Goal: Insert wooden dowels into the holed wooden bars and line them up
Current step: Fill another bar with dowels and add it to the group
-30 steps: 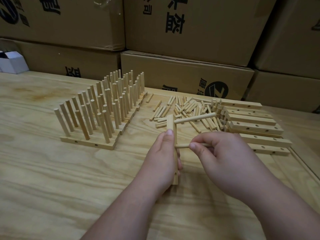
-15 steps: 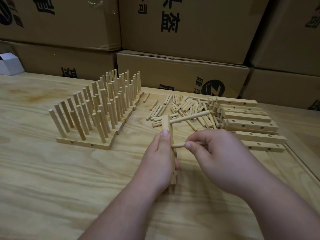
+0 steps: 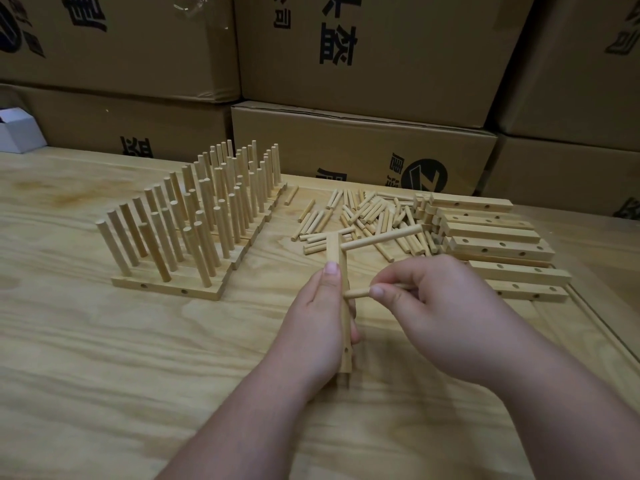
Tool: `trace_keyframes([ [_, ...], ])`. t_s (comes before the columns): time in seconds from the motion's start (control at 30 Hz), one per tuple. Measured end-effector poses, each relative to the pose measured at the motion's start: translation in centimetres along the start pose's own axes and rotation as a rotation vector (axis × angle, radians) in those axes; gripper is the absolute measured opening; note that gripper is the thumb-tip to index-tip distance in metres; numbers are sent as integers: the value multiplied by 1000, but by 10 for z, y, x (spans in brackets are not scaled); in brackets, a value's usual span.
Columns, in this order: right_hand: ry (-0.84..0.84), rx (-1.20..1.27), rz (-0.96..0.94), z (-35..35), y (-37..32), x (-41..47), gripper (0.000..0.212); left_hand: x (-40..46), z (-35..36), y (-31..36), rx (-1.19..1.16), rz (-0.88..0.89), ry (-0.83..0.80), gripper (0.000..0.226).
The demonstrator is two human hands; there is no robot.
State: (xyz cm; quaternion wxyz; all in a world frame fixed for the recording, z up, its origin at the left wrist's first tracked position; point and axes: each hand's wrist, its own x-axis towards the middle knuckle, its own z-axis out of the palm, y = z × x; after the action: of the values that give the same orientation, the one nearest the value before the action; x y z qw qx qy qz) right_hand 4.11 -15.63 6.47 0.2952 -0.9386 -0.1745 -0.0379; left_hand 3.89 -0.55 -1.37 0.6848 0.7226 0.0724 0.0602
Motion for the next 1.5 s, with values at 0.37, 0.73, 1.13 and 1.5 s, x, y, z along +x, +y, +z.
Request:
trace_keyframes([
  [0.37,106,15,-30,13,1,2,13,2,2,0,-21,29,53,58],
  [0.73,372,252,159,-7,46,10,43,12,1,4,-330,-109,151,47],
  [1.13,213,-313,488,19,90,19,18,10,-1,12,-503,-173,129,48],
  [1.5,225,-311,472,16,90,17,9,11,-2,10,-535,-176,100,37],
])
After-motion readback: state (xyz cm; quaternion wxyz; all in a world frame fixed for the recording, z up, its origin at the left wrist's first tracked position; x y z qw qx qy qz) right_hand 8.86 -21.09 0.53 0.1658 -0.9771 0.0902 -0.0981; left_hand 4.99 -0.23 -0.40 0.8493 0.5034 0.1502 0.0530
